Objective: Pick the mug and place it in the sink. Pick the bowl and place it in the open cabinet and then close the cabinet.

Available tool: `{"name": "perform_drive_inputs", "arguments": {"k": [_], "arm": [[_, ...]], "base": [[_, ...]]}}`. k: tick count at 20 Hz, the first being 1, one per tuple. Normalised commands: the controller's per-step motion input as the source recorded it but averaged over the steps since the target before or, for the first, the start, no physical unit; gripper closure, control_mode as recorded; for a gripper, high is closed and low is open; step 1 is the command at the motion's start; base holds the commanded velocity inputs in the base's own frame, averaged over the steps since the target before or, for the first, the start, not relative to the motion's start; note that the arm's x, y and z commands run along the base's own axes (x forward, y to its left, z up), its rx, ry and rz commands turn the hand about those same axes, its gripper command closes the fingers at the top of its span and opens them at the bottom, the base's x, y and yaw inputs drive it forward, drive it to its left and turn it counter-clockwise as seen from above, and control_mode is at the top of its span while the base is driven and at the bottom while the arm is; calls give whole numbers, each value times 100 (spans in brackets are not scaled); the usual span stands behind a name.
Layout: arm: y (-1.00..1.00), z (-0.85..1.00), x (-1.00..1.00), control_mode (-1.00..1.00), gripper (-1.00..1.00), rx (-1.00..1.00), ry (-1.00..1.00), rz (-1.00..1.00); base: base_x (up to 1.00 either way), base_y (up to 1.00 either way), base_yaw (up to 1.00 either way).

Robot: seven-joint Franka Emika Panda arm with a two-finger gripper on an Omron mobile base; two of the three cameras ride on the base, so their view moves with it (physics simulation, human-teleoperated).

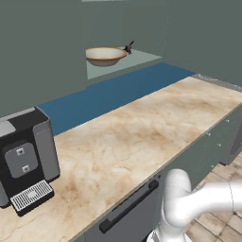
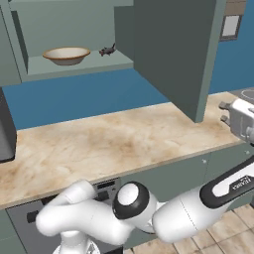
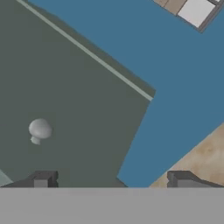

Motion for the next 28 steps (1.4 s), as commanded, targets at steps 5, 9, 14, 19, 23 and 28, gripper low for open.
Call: {"name": "perform_drive_inputs", "arguments": {"k": [5, 9, 14, 19, 23, 28], "arm": [[35, 6, 41, -100, -100, 0, 0, 0], [30, 1, 6, -100, -100, 1, 0, 0], [85, 0, -1, -100, -100, 0, 0, 0], [99, 1, -23, -100, -100, -1, -9, 0], [100, 2, -54, -100, -100, -4, -22, 3], [100, 0, -84, -100, -100, -10, -38, 3]], "base": [[0, 0, 0], [0, 0, 0], [0, 0, 0], [0, 0, 0], [0, 0, 0], [0, 0, 0]]}}
